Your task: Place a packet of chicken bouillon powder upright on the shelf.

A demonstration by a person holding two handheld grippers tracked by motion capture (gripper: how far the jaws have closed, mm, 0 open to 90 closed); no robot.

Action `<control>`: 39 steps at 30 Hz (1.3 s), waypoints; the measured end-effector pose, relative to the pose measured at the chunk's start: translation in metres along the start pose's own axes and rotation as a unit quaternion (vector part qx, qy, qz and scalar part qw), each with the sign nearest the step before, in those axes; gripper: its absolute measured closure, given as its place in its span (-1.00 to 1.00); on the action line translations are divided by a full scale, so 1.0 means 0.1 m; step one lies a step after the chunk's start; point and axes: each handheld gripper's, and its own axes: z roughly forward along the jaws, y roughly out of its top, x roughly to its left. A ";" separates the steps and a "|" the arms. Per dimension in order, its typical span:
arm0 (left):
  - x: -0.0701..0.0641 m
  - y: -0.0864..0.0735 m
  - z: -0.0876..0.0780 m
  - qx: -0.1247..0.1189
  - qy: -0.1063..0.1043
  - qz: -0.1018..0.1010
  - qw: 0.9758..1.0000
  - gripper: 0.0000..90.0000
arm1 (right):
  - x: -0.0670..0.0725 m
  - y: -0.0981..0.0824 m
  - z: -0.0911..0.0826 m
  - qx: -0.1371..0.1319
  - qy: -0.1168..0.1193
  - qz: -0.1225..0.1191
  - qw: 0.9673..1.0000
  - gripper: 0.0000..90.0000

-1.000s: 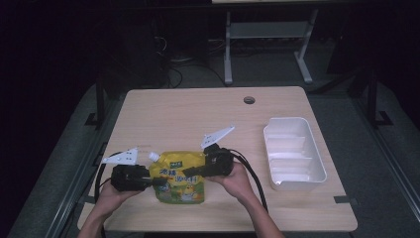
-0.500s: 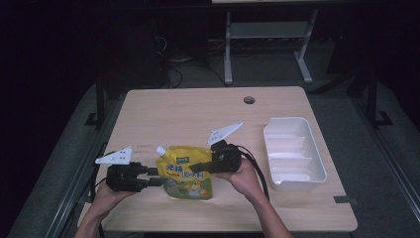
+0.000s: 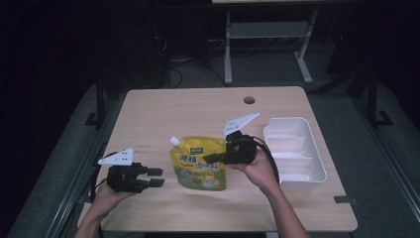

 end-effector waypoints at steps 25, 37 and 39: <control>0.02 -0.04 0.08 0.030 0.014 0.006 0.999 0.19 | -0.24 0.09 -0.79 -0.009 -0.043 -0.002 0.999 0.99; 0.01 -0.06 0.15 0.056 0.025 0.012 0.998 0.07 | -0.37 0.05 -1.14 -0.023 -0.051 0.003 0.998 0.99; 0.02 -0.06 0.14 0.055 0.034 0.005 0.998 0.01 | -0.39 0.05 -1.20 -0.028 -0.052 0.005 0.998 0.99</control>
